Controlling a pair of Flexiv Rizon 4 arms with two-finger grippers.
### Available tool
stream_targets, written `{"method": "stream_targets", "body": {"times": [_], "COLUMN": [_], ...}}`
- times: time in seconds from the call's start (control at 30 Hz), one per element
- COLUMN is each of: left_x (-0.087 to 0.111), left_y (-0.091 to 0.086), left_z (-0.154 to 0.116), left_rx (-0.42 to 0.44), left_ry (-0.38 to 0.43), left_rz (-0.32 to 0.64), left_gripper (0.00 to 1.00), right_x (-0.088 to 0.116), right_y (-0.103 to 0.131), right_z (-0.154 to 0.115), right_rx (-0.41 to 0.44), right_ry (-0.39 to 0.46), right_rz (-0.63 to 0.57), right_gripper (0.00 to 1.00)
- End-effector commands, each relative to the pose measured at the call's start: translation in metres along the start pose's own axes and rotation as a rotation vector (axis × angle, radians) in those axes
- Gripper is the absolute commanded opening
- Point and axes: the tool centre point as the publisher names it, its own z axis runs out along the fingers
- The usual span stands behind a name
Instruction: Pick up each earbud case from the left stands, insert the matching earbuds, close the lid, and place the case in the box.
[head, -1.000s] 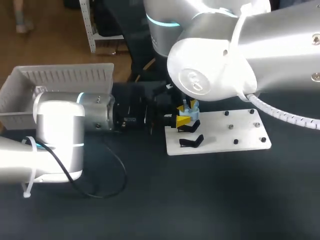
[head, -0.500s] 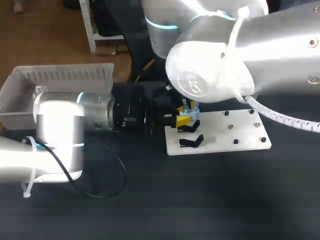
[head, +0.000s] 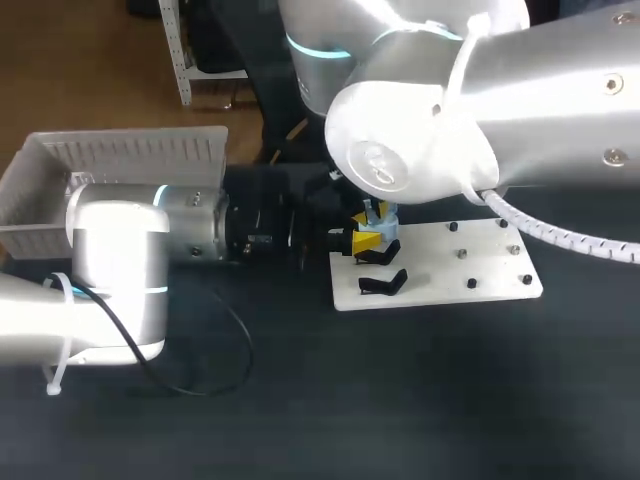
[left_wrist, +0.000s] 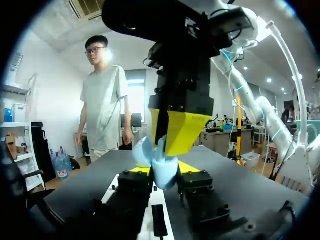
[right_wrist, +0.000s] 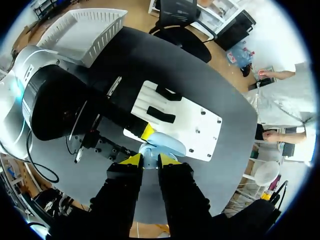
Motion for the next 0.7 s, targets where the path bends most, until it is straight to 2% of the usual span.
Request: {"method": "stream_targets", "body": {"times": [0.03, 0.13, 0.17, 0.3, 0.5, 0.6, 0.63, 0.67, 0.7], "left_x": [0.0, 0.0, 0.0, 0.0, 0.0, 0.0, 0.0, 0.0, 0.0], "left_y": [-0.002, -0.002, -0.002, -0.002, -0.002, -0.002, -0.002, -0.002, -0.002], "left_z": [0.001, 0.001, 0.001, 0.001, 0.001, 0.001, 0.001, 0.001, 0.001], "left_rx": [-0.008, -0.008, -0.008, -0.008, -0.008, -0.008, -0.008, -0.008, -0.008], "left_ry": [-0.002, -0.002, -0.002, -0.002, -0.002, -0.002, -0.002, -0.002, -0.002], "left_rz": [0.004, 0.004, 0.004, 0.004, 0.004, 0.004, 0.004, 0.004, 0.004], "left_gripper": [0.0, 0.0, 0.0, 0.0, 0.0, 0.0, 0.0, 0.0, 0.0], "right_x": [-0.001, -0.002, -0.002, -0.002, 0.002, 0.001, 0.0, -0.001, -0.002], "right_y": [0.001, 0.001, 0.001, 0.0, -0.001, -0.007, -0.012, -0.017, -0.021], "right_z": [0.001, 0.0, 0.0, -0.001, -0.008, -0.014, -0.015, -0.016, -0.017], "right_rx": [0.001, 0.002, 0.002, 0.001, -0.006, -0.006, -0.01, -0.01, -0.013], "right_ry": [0.0, -0.001, -0.002, -0.01, -0.032, -0.052, -0.059, -0.064, -0.069], "right_rz": [0.002, 0.003, 0.004, 0.007, 0.013, 0.038, 0.054, 0.072, 0.089], "right_gripper": [0.18, 0.35, 0.36, 0.41, 0.43, 0.49, 0.67, 0.92, 1.0]}}
